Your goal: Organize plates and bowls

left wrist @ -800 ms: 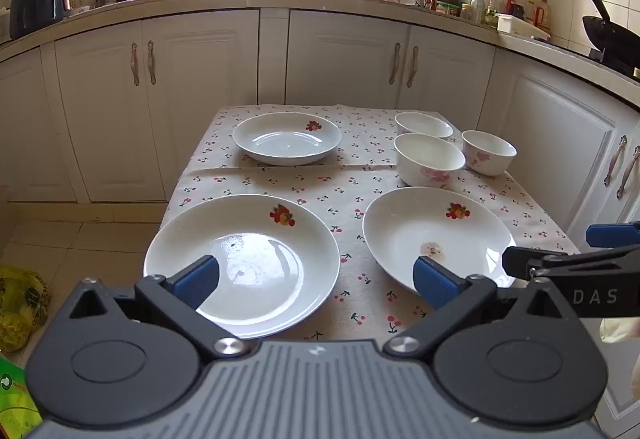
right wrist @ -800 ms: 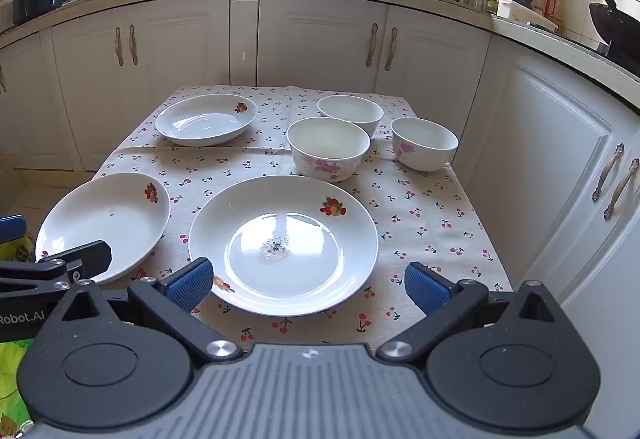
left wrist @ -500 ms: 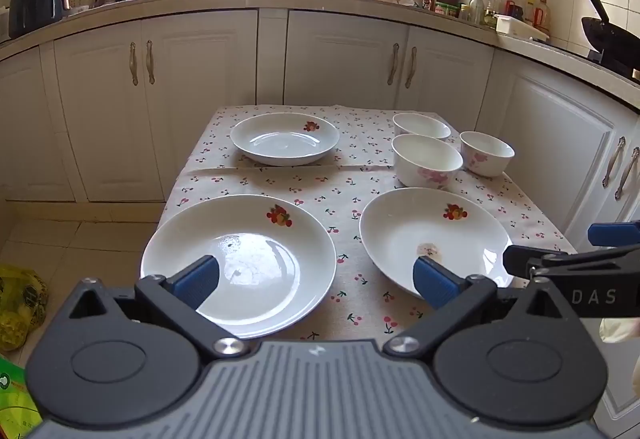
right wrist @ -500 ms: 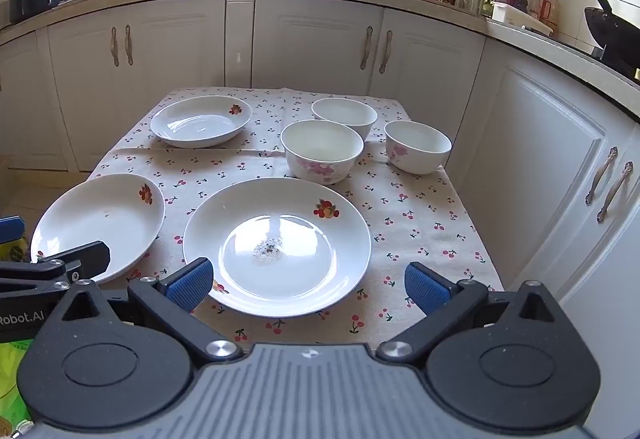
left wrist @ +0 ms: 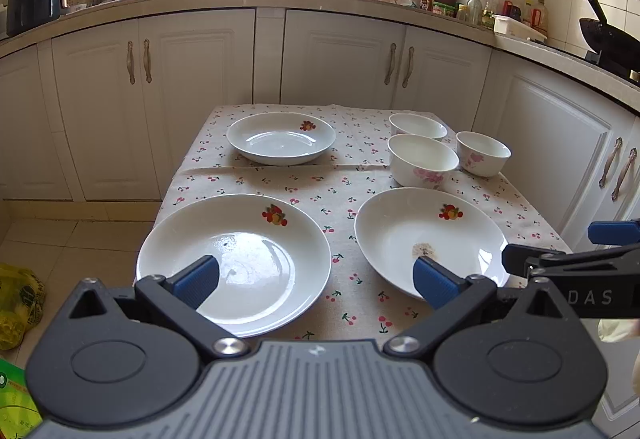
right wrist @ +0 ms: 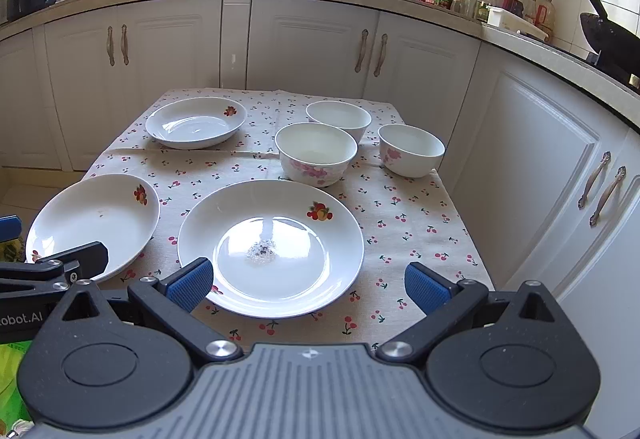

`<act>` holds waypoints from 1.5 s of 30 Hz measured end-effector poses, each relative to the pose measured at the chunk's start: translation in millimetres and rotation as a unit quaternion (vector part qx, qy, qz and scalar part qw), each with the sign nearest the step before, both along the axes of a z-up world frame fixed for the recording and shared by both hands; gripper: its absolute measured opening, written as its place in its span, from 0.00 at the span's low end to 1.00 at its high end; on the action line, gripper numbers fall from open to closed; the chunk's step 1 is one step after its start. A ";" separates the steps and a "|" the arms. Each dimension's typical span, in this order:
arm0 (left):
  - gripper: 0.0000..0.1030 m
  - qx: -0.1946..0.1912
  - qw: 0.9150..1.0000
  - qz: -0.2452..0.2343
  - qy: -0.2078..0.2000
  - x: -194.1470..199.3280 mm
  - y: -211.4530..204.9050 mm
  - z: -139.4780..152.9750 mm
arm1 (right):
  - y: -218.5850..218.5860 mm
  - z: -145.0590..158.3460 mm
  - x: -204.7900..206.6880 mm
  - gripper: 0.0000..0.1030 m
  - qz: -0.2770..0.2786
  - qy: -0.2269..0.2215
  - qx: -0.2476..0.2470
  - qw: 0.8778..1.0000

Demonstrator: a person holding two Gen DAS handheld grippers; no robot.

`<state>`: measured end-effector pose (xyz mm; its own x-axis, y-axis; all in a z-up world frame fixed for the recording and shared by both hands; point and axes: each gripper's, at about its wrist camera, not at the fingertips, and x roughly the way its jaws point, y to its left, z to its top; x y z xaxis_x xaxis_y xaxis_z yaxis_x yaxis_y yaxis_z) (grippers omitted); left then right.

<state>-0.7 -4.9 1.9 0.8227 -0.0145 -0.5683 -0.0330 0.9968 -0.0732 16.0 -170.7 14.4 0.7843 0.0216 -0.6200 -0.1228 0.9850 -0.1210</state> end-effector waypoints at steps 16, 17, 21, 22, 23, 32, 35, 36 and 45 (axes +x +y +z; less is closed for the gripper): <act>0.99 -0.004 1.000 -0.002 -0.001 0.9 1.7 -2.1 | 0.0 0.4 -0.6 1.00 -0.002 -0.002 -0.002 1.000; 0.99 -0.004 1.000 -0.002 -0.001 0.9 1.6 -2.1 | 0.0 0.2 -0.6 1.00 -0.002 -0.002 -0.002 1.000; 0.99 -0.004 1.000 -0.003 -0.001 0.8 1.7 -1.9 | 0.0 0.4 -0.7 1.00 -0.002 -0.002 -0.002 1.000; 0.99 -0.004 1.000 -0.002 -0.001 0.7 1.6 -1.9 | 0.0 0.3 -0.6 1.00 -0.002 -0.002 -0.003 1.000; 0.99 -0.004 1.000 -0.002 -0.001 0.6 1.5 -1.9 | -0.1 0.3 -0.7 1.00 -0.002 -0.002 -0.002 1.000; 0.99 -0.005 1.000 -0.002 -0.001 0.5 1.7 -1.3 | 0.0 0.4 -0.6 1.00 -0.002 -0.003 -0.004 1.000; 0.99 -0.005 1.000 -0.003 -0.001 0.5 1.7 -1.2 | -1.5 1.1 -1.1 1.00 -0.003 -0.005 -0.004 1.000; 0.99 -0.005 1.000 -0.003 -0.001 0.5 1.7 -1.1 | -1.0 1.0 -1.2 1.00 -0.003 -0.005 -0.004 1.000; 0.99 -0.005 1.000 -0.002 -0.001 0.2 1.7 -0.4 | -1.9 1.6 -1.2 1.00 -0.003 -0.005 -0.005 1.000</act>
